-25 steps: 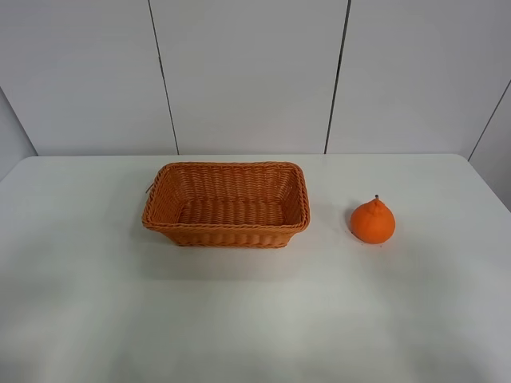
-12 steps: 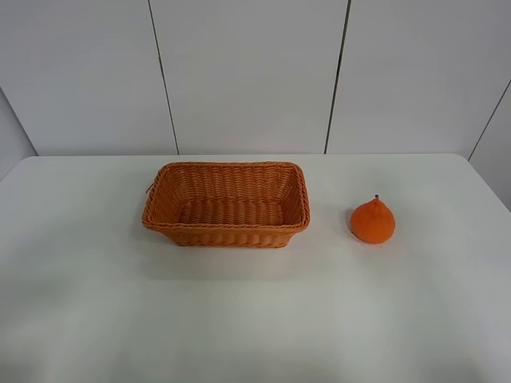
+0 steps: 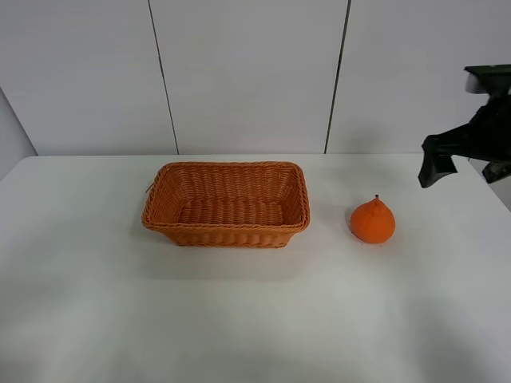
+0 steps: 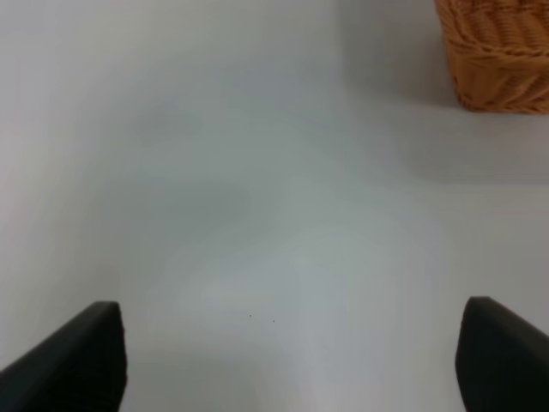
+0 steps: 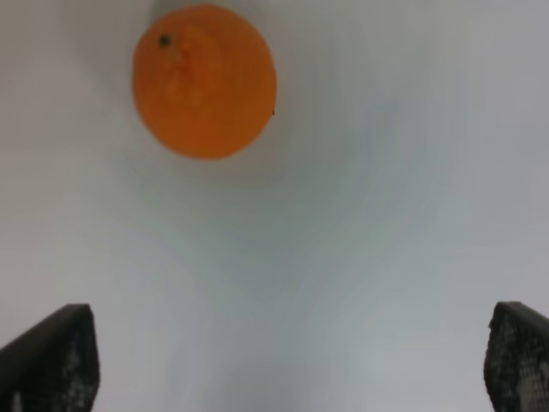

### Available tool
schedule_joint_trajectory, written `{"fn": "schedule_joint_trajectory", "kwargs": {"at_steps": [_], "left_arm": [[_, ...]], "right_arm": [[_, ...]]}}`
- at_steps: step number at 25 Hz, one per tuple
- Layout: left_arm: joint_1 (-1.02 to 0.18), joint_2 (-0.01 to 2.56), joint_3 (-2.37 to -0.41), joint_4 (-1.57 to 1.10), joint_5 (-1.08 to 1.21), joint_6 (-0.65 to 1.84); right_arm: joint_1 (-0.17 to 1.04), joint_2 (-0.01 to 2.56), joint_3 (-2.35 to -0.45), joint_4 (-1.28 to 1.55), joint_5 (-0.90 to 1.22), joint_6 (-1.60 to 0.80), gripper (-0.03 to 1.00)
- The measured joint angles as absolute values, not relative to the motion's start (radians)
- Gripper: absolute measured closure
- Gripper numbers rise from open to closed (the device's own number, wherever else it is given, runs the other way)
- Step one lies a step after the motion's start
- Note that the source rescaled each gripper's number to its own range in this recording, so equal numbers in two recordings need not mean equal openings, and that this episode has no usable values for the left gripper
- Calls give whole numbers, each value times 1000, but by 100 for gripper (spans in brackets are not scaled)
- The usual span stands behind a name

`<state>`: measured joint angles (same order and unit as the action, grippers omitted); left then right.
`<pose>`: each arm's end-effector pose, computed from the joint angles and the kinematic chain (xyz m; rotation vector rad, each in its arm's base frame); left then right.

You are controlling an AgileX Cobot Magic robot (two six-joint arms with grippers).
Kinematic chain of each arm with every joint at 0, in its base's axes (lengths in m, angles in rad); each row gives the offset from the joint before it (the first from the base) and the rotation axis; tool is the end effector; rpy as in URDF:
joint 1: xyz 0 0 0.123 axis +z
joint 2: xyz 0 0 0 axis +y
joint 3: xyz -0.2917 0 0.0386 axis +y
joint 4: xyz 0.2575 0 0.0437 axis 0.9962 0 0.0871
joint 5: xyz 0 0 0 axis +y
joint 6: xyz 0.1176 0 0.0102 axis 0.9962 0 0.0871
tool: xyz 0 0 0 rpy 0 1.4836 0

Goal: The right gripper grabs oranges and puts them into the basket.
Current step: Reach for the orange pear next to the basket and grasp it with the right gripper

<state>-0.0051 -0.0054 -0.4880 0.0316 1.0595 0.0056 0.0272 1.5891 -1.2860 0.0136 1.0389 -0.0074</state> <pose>0.0189 0.0032 0.2660 0.0097 2.0495 0.0382 0.3392 0.0106 0.2666 -0.0418 2.8254 0.0226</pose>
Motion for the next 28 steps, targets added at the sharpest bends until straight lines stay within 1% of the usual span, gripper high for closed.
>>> {"fn": "schedule_joint_trajectory", "kwargs": {"at_steps": [4, 9, 16, 28], "left_arm": [[-5, -5, -488, 32, 1060, 6], [-5, -5, -488, 32, 1060, 6], [-5, -5, -488, 32, 1060, 6], [-5, -5, -488, 32, 1060, 6]], "right_arm": [[35, 1768, -1422, 37, 1048, -13, -3], [105, 1898, -1510, 49, 1060, -19, -3], [115, 1967, -1520, 56, 1057, -11, -3], [115, 2125, -1524, 56, 946, -10, -3]]}}
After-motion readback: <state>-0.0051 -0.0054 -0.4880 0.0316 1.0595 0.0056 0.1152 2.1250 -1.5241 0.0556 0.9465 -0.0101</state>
